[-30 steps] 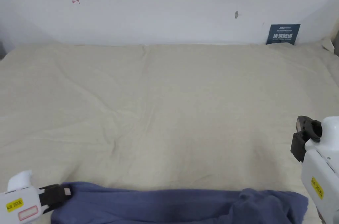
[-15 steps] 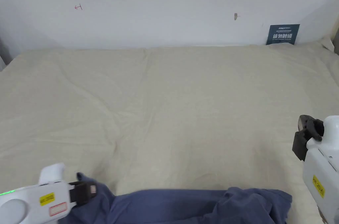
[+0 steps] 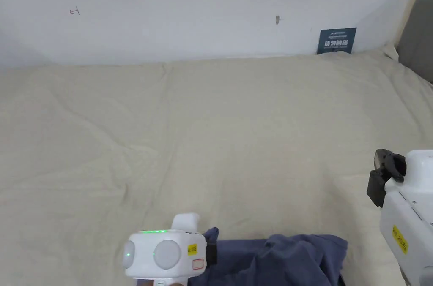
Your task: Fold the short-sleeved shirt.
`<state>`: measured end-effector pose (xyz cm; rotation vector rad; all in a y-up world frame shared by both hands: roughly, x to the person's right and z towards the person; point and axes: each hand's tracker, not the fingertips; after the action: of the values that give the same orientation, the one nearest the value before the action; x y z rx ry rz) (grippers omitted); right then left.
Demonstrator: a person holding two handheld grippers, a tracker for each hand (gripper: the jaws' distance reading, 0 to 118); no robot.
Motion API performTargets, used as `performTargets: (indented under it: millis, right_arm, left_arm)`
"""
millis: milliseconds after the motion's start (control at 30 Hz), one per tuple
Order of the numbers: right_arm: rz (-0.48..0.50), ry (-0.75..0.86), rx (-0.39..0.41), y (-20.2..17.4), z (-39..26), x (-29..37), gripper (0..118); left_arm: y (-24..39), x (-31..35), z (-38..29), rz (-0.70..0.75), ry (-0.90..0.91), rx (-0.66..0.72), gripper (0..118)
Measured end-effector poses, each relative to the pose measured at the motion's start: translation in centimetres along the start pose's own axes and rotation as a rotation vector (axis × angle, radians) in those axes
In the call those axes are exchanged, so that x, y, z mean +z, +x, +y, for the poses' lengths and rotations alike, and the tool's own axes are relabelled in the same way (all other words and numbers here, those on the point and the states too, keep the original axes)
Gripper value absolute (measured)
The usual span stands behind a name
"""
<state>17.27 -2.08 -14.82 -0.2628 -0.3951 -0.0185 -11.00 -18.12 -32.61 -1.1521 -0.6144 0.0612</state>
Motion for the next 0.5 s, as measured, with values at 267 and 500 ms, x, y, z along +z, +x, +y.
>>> performTargets:
  millis: [267,500]
  right_arm:
    - [-0.029,-0.001,-0.011,1.0,0.0,0.4,0]
    - [-0.017,0.007,-0.015,0.5,0.5,0.7,0]
  left_arm:
    - [0.6,1.7,-0.4,-0.058,0.055,0.035,118]
    - [-1.7,10.2,0.1,-0.051,0.309,0.056,118]
